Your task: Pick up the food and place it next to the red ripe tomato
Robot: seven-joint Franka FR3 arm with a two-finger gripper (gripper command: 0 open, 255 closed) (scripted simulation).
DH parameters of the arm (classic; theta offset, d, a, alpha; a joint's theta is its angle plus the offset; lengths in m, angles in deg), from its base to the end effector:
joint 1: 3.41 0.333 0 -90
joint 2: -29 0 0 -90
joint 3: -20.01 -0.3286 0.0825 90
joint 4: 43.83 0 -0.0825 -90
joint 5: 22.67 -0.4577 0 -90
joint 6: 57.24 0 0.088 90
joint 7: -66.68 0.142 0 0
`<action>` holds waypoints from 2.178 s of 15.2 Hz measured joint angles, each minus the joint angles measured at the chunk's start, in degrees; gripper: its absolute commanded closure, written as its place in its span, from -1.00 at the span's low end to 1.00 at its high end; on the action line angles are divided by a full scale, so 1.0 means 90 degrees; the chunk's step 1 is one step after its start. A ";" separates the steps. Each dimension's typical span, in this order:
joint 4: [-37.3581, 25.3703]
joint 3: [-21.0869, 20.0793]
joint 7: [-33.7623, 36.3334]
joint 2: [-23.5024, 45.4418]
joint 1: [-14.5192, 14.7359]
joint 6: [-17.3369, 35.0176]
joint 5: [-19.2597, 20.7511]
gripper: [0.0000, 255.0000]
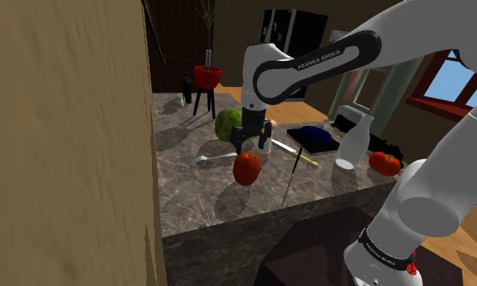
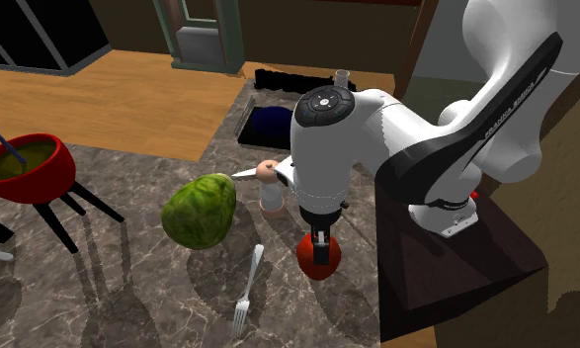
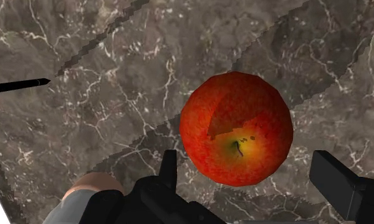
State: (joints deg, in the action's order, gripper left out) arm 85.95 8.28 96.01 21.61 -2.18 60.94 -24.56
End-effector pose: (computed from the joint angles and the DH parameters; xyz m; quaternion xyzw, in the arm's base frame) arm 0.5332 0.1249 0.3444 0.9877 -0.1518 -0.0358 0.0126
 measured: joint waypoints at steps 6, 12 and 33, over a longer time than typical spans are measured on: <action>-0.0003 -0.0001 0.0000 -0.0002 0.0001 0.0003 -0.0001 1.00; -0.0005 0.0001 0.0000 0.0002 -0.0001 0.0002 0.0003 1.00; -0.1168 0.0063 -0.0062 -0.0471 -0.0015 -0.1630 -0.0057 1.00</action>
State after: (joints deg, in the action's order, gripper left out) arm 75.43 8.85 95.45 17.37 -2.31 46.27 -25.07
